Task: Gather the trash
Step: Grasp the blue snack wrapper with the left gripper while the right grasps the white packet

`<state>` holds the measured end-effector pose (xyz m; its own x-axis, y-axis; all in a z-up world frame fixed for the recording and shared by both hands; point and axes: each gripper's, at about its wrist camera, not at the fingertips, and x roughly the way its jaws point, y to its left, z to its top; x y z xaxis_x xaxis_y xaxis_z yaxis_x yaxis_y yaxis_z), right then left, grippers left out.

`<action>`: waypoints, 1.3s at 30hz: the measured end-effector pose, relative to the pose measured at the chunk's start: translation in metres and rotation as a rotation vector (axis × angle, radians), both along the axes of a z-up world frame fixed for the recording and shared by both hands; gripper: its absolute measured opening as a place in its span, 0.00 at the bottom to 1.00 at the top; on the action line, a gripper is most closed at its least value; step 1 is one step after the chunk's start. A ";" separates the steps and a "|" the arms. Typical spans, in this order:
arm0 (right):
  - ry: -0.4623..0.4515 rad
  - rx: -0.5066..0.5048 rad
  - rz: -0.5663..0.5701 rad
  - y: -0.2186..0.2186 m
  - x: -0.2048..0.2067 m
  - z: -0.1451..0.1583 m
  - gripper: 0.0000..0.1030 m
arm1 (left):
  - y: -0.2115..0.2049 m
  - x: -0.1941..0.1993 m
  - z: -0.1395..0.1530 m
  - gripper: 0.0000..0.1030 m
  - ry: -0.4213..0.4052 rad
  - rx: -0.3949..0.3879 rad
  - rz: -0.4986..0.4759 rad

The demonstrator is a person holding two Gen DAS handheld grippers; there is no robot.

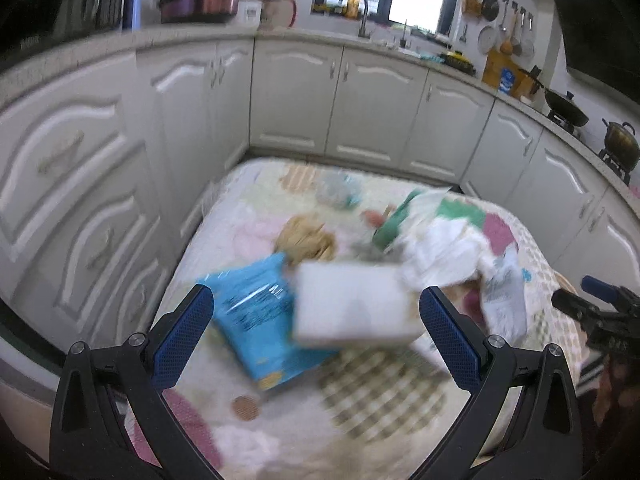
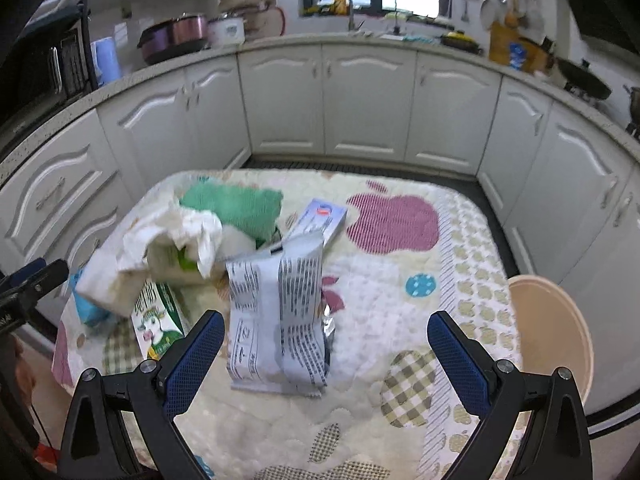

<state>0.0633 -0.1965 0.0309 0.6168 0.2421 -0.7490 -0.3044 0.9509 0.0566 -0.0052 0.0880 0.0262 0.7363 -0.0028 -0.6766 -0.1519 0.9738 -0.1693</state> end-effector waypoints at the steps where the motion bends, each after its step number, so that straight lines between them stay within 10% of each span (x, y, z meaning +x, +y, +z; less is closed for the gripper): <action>1: 0.009 0.012 0.007 0.000 0.002 -0.003 0.98 | 0.006 -0.002 -0.004 0.99 0.015 -0.009 -0.003; 24: 0.113 0.066 0.094 0.015 0.028 -0.026 0.98 | 0.060 0.028 -0.043 0.99 0.161 -0.181 -0.012; 28: 0.097 0.058 0.115 0.020 0.031 -0.028 0.97 | 0.065 0.037 -0.051 0.81 0.167 -0.259 -0.015; 34: 0.098 0.050 0.126 0.024 0.036 -0.034 0.83 | 0.067 0.053 -0.060 0.49 0.191 -0.367 -0.037; 39: 0.129 0.114 0.152 0.022 0.040 -0.042 0.30 | 0.057 0.061 -0.059 0.27 0.206 -0.317 -0.057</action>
<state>0.1035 -0.1742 -0.0113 0.4672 0.4130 -0.7817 -0.4273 0.8795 0.2093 0.0557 0.1447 -0.0329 0.5776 -0.2725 -0.7695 -0.1611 0.8861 -0.4347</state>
